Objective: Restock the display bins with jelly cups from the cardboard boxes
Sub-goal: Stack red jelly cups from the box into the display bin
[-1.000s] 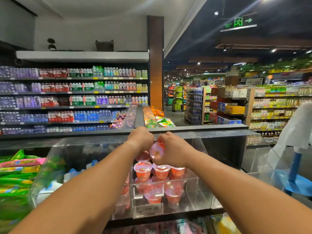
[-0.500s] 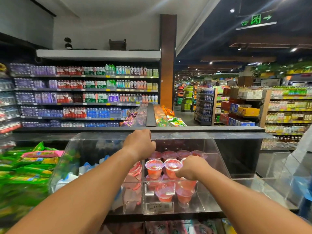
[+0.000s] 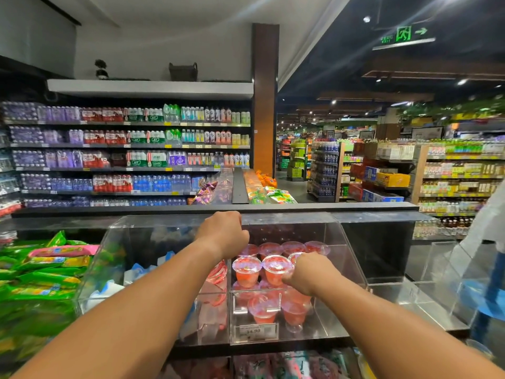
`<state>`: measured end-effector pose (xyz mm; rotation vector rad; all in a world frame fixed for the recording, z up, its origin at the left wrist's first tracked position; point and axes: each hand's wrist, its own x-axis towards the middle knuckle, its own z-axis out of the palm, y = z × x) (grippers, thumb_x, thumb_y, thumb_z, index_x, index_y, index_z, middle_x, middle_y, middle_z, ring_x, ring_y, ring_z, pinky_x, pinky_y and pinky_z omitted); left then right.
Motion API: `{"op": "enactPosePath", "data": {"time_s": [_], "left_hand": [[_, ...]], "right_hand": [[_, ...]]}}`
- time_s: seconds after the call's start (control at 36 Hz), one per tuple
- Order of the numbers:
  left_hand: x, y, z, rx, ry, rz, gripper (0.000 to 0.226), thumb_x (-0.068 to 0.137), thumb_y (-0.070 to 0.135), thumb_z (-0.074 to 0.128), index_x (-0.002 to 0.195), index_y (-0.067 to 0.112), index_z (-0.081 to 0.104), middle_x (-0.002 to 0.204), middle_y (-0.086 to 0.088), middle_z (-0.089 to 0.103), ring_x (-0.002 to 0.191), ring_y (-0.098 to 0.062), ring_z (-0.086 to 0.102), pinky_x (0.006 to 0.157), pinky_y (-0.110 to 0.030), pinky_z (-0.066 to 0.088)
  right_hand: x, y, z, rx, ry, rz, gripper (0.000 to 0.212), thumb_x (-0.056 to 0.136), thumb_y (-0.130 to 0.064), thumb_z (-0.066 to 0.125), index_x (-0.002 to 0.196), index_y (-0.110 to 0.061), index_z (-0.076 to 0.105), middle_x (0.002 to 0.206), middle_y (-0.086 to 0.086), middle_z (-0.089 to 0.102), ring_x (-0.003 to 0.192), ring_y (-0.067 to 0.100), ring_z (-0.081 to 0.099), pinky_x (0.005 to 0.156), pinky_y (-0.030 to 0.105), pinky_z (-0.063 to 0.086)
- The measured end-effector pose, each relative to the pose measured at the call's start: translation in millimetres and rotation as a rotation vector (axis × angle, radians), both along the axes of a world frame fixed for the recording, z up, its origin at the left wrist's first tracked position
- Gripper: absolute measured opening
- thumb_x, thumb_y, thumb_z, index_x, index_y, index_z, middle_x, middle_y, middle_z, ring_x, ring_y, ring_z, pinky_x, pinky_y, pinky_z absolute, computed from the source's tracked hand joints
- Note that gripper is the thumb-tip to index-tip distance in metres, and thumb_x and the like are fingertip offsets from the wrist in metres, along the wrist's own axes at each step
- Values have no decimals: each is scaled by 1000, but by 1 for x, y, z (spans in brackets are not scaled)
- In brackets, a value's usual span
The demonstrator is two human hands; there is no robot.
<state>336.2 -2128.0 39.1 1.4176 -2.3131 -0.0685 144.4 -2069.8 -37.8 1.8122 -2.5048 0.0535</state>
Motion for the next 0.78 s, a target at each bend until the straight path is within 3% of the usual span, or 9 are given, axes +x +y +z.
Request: {"op": "enactPosePath", "data": {"time_s": [0.08, 0.17, 0.25, 0.31, 0.36, 0.44, 0.61, 0.69, 0.78], "left_hand": [[0, 0, -2, 6, -4, -9, 17, 93, 31, 55, 104, 20, 59, 103, -3, 64, 92, -26, 59, 78, -36, 52], [3, -1, -4, 11, -14, -11, 16, 93, 32, 55, 103, 20, 59, 102, -3, 64, 92, -27, 60, 78, -37, 52], [7, -2, -7, 13, -23, 2, 15, 93, 33, 55, 100, 20, 58, 102, -3, 64, 92, -27, 60, 78, -37, 52], [10, -2, -7, 11, -43, 15, 12, 94, 32, 54, 97, 21, 55, 99, -3, 62, 90, -27, 59, 75, -36, 50], [15, 2, -6, 11, -64, 40, 10, 95, 32, 53, 96, 22, 52, 97, -2, 60, 88, -25, 58, 72, -35, 48], [26, 12, -3, 7, -110, 85, 14, 95, 36, 53, 100, 23, 53, 107, -4, 63, 94, -27, 59, 81, -38, 52], [55, 59, 9, 22, -169, 186, 40, 94, 45, 55, 127, 23, 59, 130, -3, 62, 115, -27, 59, 95, -39, 51], [70, 94, 13, 13, -149, 258, 39, 93, 46, 56, 124, 22, 60, 129, -4, 63, 114, -28, 60, 93, -38, 50], [89, 139, 8, 15, -138, 343, 31, 92, 48, 57, 109, 23, 59, 123, -6, 65, 111, -30, 61, 85, -35, 48]], "right_hand": [[2, -3, -1, 6, -43, -19, 48, 89, -60, 57, 97, -14, 65, 91, 4, 65, 85, 24, 62, 71, 32, 49], [3, -6, 2, 76, -41, -32, 62, 87, -68, 56, 111, -12, 67, 106, 5, 70, 97, 26, 65, 80, 35, 53], [3, -4, 9, 79, -20, -43, 70, 88, -75, 50, 105, -10, 69, 96, 5, 66, 91, 24, 63, 79, 35, 52], [2, -1, 18, -3, 1, -53, 66, 92, -72, 46, 95, -10, 67, 89, 5, 63, 86, 24, 62, 74, 34, 52], [3, 3, 29, -100, -11, -48, 58, 95, -66, 48, 103, -12, 66, 101, 6, 67, 93, 25, 64, 77, 36, 54], [9, 13, 42, -137, -1, -20, 56, 95, -64, 49, 116, -14, 63, 114, 6, 67, 101, 28, 63, 84, 39, 55], [25, 45, 64, -116, -20, 57, 59, 86, -75, 50, 107, -21, 63, 112, 5, 67, 105, 31, 60, 90, 43, 53], [38, 69, 70, -113, -24, 131, 54, 84, -76, 52, 95, -23, 58, 107, 3, 67, 101, 30, 61, 90, 44, 53], [58, 92, 68, -122, -3, 244, 56, 84, -74, 53, 103, -23, 65, 112, 4, 67, 105, 32, 62, 90, 43, 53]]}}
